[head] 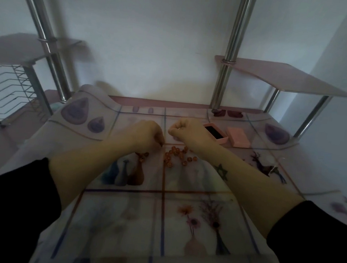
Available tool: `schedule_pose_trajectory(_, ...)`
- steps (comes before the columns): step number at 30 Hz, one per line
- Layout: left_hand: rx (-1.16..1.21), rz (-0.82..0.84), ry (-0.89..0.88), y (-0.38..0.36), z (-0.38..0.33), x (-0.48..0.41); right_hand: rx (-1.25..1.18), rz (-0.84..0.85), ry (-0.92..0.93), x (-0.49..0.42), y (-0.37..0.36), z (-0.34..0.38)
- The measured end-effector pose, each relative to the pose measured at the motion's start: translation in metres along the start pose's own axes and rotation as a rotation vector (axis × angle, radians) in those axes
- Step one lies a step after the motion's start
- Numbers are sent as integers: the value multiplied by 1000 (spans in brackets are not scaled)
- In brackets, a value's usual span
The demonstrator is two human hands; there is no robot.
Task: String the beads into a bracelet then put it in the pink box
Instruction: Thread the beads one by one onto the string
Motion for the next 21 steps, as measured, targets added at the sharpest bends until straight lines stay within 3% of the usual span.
schedule_pose_trajectory(8, 508, -94, 70, 9, 12, 6, -11, -53, 13, 1, 2, 0)
schedule_pose_trajectory(16, 1490, 133, 313, 1, 13, 8, -13, -91, 64, 5, 1, 3)
schedule_pose_trajectory(21, 1647, 190, 373, 2, 12, 8, -4, -104, 94, 6, 1, 3)
Point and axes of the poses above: each hand's wrist, its own x-axis away from the middle knuckle, its own y-axis out of the back of the hand, z = x × y, the point moved 4 cm from there along -x, towards the middle knuckle, and after that the axes turned 10 degrees about -x, right-handed, at the moved point
